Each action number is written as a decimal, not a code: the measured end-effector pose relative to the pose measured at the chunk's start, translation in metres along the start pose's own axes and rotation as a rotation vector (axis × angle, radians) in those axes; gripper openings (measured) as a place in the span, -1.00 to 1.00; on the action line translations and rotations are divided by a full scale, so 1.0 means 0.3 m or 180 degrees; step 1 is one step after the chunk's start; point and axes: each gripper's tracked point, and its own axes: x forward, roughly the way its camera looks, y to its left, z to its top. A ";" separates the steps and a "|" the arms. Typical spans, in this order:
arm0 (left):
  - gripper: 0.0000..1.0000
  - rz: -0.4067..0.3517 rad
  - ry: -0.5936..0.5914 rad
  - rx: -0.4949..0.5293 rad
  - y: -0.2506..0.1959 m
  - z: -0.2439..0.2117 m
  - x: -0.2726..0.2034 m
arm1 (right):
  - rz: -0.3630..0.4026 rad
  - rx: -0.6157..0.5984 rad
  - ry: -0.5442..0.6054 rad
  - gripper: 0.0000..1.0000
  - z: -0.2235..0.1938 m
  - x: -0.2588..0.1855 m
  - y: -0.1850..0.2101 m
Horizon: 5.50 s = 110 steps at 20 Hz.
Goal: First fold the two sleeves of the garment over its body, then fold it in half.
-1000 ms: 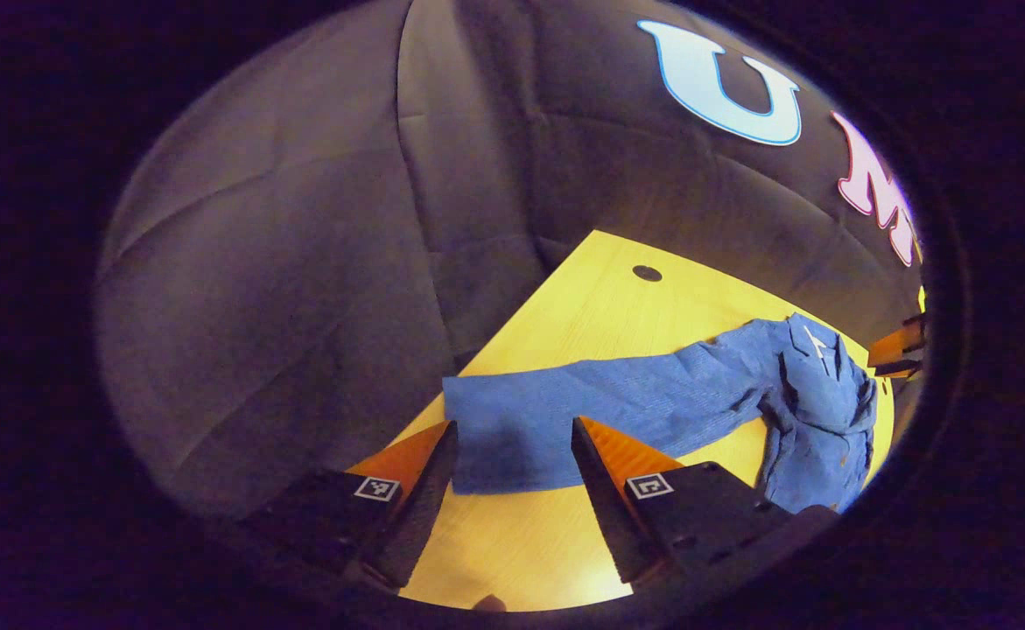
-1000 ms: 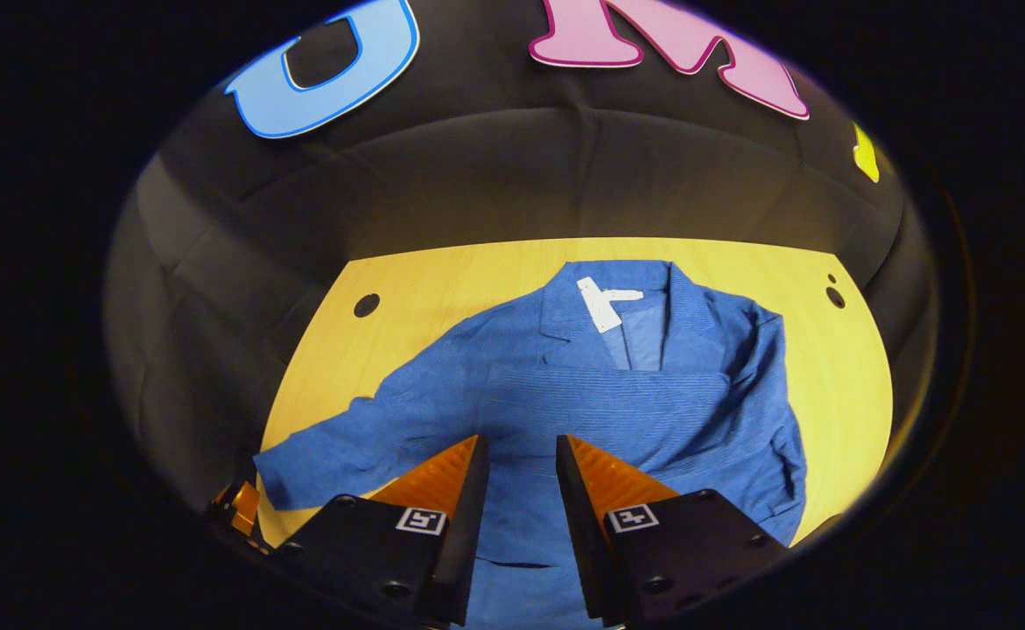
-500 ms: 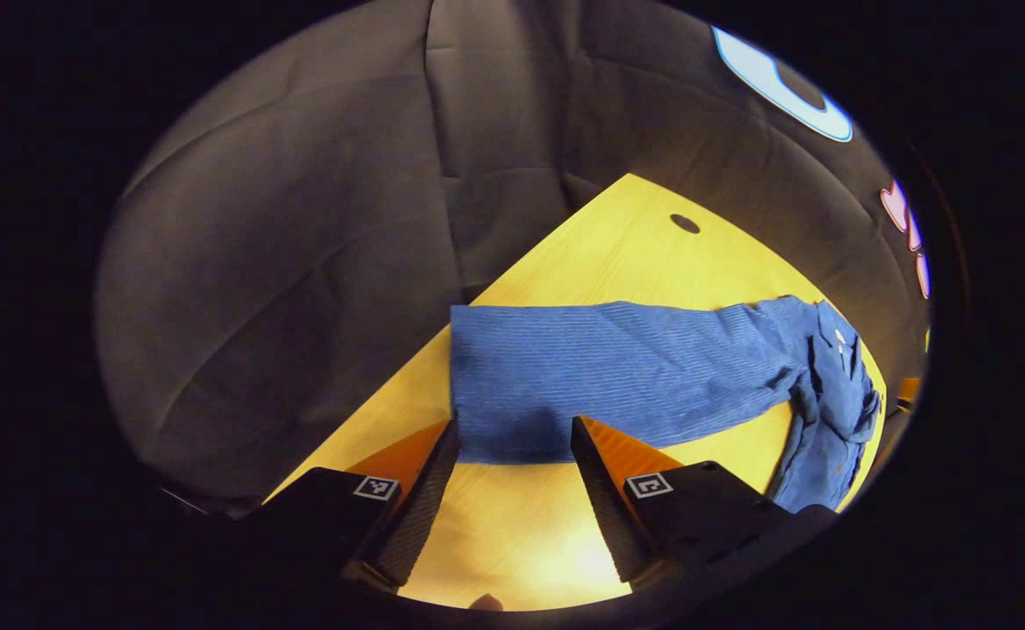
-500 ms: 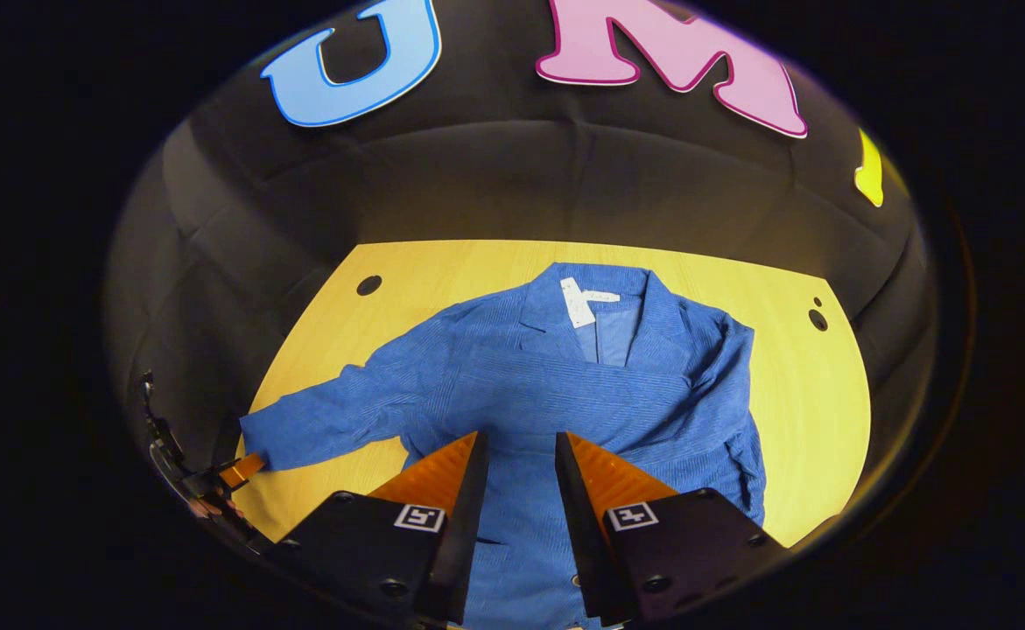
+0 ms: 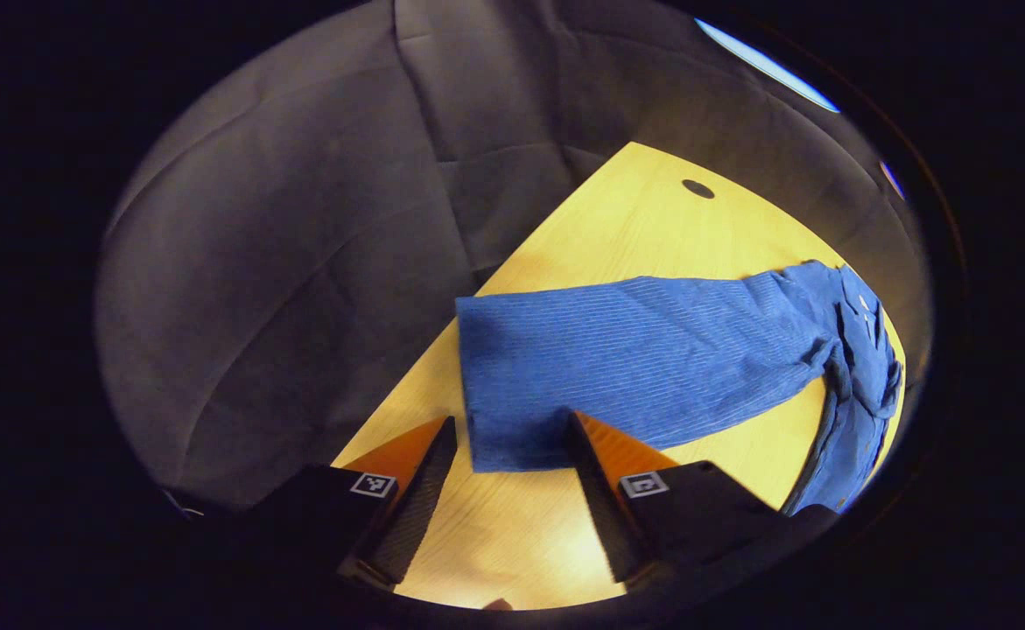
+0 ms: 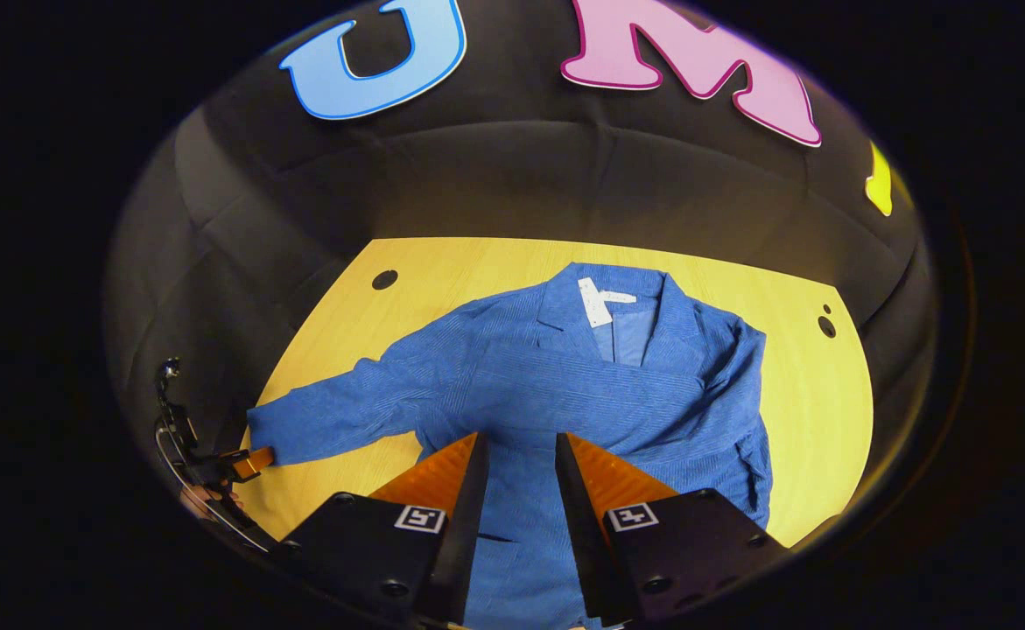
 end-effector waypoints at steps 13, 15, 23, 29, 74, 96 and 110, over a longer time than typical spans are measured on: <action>-1.00 -0.1091 0.0083 -0.0831 -0.079 0.032 -0.001 | -0.0032 -0.0132 0.0127 0.05 -0.058 -0.030 -0.066; -1.00 -0.1152 -0.0025 -0.0816 -0.096 0.056 -0.039 | -0.0027 -0.0111 0.0140 0.05 -0.068 -0.034 -0.075; -1.00 -0.1487 -0.0731 0.0048 -0.403 0.238 -0.356 | 0.0037 -0.0114 0.0154 0.05 -0.092 -0.074 -0.154; -1.00 -0.2219 -0.1001 0.0468 -0.910 0.362 -0.602 | -0.0001 0.0004 0.0067 0.05 -0.085 -0.157 -0.345; 0.70 -0.0104 0.1189 0.1598 -0.842 -0.567 -0.367 | -0.0243 0.0475 0.1186 0.82 -0.933 -0.438 -0.879; 0.14 -0.0520 0.0966 0.1710 -0.854 -0.643 -0.322 | -0.0587 0.0393 0.1495 0.77 -1.138 -0.418 -0.959; -1.00 -0.0747 0.1158 0.1542 -0.907 -0.642 -0.373 | -0.0280 0.0698 0.1373 -0.90 -1.091 -0.424 -0.851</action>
